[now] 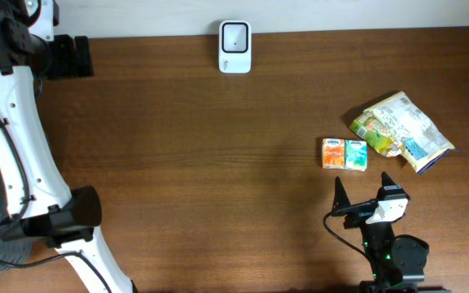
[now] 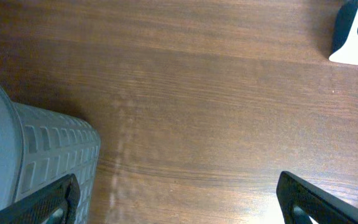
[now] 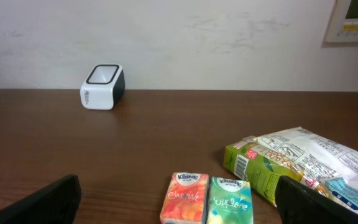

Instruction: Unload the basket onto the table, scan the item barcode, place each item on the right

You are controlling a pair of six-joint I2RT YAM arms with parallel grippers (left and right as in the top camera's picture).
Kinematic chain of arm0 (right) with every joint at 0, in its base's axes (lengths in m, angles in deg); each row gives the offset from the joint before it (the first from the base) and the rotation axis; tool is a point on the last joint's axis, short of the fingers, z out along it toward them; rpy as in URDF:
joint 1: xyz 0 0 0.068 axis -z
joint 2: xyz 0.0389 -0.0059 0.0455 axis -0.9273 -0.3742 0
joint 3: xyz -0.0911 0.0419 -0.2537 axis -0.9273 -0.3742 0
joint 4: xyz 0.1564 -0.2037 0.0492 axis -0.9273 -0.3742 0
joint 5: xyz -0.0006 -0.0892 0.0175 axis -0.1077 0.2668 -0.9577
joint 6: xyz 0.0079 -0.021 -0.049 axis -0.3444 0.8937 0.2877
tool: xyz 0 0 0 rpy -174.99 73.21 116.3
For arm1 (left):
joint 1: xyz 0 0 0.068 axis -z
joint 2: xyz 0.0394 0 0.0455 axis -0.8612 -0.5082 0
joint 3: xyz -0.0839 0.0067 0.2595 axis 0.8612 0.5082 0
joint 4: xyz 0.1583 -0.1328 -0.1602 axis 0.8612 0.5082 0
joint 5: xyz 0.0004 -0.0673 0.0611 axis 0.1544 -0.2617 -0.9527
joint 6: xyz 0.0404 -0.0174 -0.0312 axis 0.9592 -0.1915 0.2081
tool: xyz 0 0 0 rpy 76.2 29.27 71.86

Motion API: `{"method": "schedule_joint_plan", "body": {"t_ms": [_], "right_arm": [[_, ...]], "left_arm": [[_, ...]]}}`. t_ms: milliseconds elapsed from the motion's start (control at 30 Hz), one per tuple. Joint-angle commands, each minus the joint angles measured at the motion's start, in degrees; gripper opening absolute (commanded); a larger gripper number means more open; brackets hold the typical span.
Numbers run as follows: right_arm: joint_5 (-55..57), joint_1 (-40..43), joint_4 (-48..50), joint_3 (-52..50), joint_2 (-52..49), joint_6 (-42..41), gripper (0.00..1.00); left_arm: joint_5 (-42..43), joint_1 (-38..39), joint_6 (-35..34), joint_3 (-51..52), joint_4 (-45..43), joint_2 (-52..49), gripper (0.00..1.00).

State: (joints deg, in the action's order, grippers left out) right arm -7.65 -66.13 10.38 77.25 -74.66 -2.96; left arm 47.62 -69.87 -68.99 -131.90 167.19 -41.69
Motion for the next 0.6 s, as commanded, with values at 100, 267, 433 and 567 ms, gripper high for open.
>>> {"method": "schedule_joint_plan", "body": {"t_ms": [100,267,433,567], "right_arm": [[-0.5,0.4,0.0,-0.5,0.5,-0.4,0.99],[-0.5,0.4,0.0,-0.5,0.5,-0.4,0.99],[-0.5,0.4,0.0,-0.5,0.5,-0.4,0.99],[-0.5,0.4,0.0,-0.5,0.5,-0.4,0.99]], "left_arm": [[5.4,-0.4,0.8,46.8,-31.1,28.1,0.99],[5.4,-0.4,0.8,98.6,-65.3,62.7,0.99],[5.4,-0.1,0.8,136.7,-90.5,93.1,0.99],[5.4,1.7,4.1,150.1,-96.3,104.7,0.99]]}}
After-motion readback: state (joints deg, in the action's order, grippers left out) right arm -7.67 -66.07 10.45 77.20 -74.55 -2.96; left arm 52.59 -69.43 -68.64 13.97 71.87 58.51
